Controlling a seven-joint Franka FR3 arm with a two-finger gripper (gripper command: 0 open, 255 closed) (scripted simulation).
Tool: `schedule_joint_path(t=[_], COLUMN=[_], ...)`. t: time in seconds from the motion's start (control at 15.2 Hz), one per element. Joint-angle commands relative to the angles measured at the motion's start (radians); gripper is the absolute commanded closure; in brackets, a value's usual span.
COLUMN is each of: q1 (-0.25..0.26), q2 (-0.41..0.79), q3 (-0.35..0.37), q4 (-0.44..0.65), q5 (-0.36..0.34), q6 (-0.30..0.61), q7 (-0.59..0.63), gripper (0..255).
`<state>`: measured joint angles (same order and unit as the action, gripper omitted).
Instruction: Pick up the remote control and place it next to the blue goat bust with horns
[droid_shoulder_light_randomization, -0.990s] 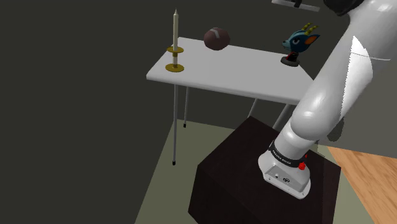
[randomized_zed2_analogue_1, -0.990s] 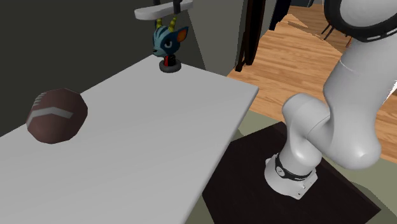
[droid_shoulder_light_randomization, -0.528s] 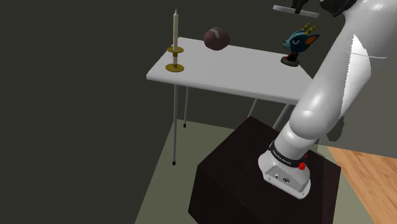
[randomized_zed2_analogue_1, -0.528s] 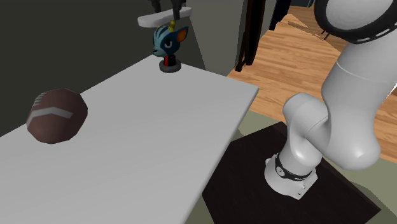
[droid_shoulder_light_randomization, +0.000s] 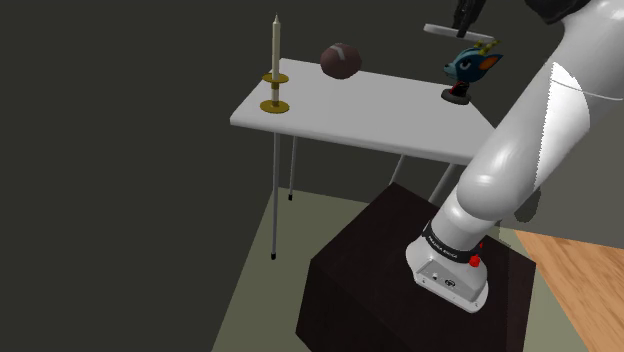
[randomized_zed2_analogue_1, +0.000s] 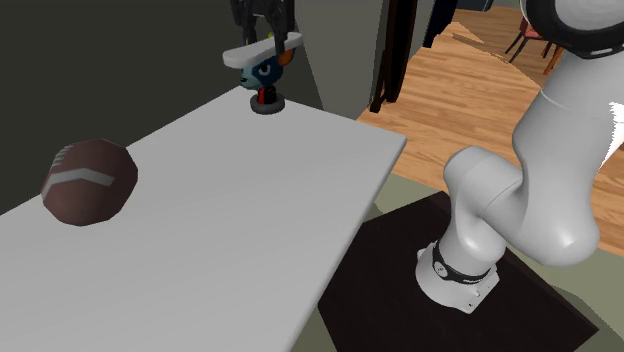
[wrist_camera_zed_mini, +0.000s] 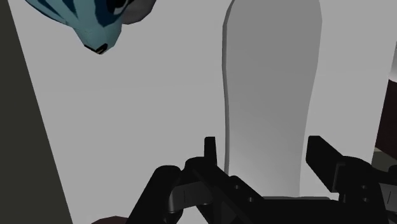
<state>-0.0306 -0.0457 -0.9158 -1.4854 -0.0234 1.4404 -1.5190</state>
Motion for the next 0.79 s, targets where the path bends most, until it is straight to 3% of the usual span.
schedule_joint_path(t=[0.0,0.73], q1=[0.005,0.008], q2=[-0.021,-0.088], q3=[0.009,0.031], q4=[-0.042,-0.241], q5=[-0.016,-0.066], q6=[0.030,0.185], q7=[0.013,0.052], gripper=[255,255])
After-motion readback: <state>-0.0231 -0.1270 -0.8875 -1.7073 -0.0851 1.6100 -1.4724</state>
